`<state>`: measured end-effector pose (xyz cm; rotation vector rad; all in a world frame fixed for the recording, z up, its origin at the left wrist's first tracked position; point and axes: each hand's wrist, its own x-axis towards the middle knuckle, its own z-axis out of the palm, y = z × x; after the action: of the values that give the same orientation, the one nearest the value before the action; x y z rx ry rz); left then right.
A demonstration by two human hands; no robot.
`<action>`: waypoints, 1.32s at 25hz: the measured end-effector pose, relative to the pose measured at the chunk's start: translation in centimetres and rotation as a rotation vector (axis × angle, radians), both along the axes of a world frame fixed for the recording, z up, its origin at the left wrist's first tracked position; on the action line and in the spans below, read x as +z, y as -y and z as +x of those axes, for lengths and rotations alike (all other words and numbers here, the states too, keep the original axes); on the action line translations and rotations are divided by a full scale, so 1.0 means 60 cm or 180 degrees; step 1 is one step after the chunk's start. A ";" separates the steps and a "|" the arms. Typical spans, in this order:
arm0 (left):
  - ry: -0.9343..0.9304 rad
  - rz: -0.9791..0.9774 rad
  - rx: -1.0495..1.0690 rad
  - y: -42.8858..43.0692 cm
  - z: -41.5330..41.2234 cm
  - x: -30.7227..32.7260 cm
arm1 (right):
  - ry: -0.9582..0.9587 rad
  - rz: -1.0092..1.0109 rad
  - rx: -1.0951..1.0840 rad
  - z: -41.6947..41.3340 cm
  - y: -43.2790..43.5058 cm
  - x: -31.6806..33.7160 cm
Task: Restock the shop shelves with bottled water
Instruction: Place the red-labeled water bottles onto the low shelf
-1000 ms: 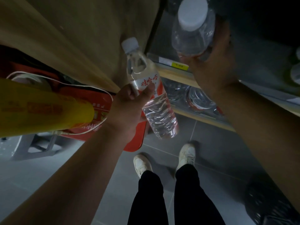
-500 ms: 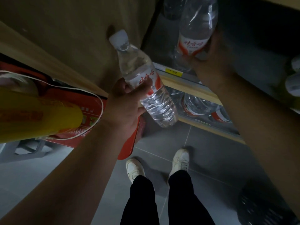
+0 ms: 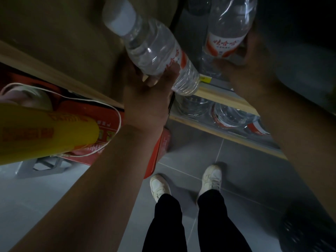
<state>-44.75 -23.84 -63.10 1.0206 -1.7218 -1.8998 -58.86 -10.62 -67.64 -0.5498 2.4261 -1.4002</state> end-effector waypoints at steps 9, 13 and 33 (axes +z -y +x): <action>-0.0604 -0.0845 -0.0412 0.020 -0.032 -0.020 | 0.0052 -0.0090 -0.0036 -0.001 0.000 -0.009; -0.0860 -0.1763 -0.0841 0.035 -0.056 -0.019 | -0.0018 -0.0119 -0.0046 0.000 0.000 -0.009; -0.0201 -0.2038 -0.1343 0.082 -0.130 -0.091 | -0.0036 -0.0366 -0.0313 -0.006 0.017 -0.042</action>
<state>-52.56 -28.78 -68.56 0.3708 -2.4099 -1.3801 -59.21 -11.67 -70.14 -0.4715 2.4228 -1.5887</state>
